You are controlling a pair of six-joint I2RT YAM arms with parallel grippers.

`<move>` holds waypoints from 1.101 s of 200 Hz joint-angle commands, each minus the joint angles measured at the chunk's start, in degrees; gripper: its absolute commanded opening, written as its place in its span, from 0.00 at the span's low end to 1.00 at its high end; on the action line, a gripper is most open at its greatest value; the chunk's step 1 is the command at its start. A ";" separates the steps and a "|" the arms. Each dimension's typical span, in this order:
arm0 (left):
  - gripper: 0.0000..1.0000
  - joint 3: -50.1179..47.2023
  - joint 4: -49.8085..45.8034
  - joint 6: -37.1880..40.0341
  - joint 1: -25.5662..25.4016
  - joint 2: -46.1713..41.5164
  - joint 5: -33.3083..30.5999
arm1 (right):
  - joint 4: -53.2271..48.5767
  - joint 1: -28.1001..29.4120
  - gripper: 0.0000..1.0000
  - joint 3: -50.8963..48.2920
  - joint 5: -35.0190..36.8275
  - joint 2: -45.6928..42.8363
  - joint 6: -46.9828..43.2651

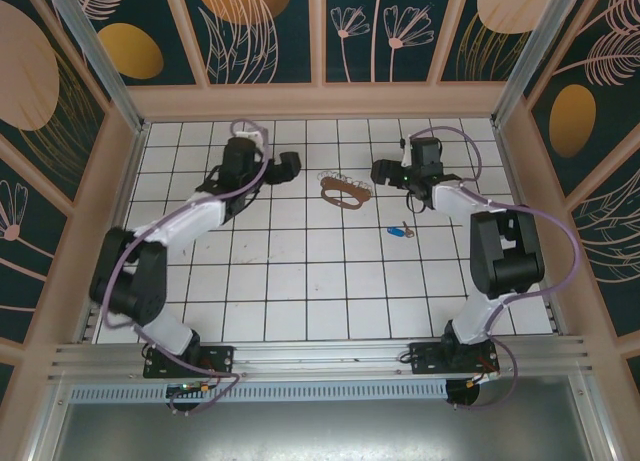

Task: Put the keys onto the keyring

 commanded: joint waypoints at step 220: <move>0.36 40.59 -30.09 15.56 -11.64 37.27 -13.81 | -0.76 0.53 0.93 -5.75 -0.15 -8.00 -1.47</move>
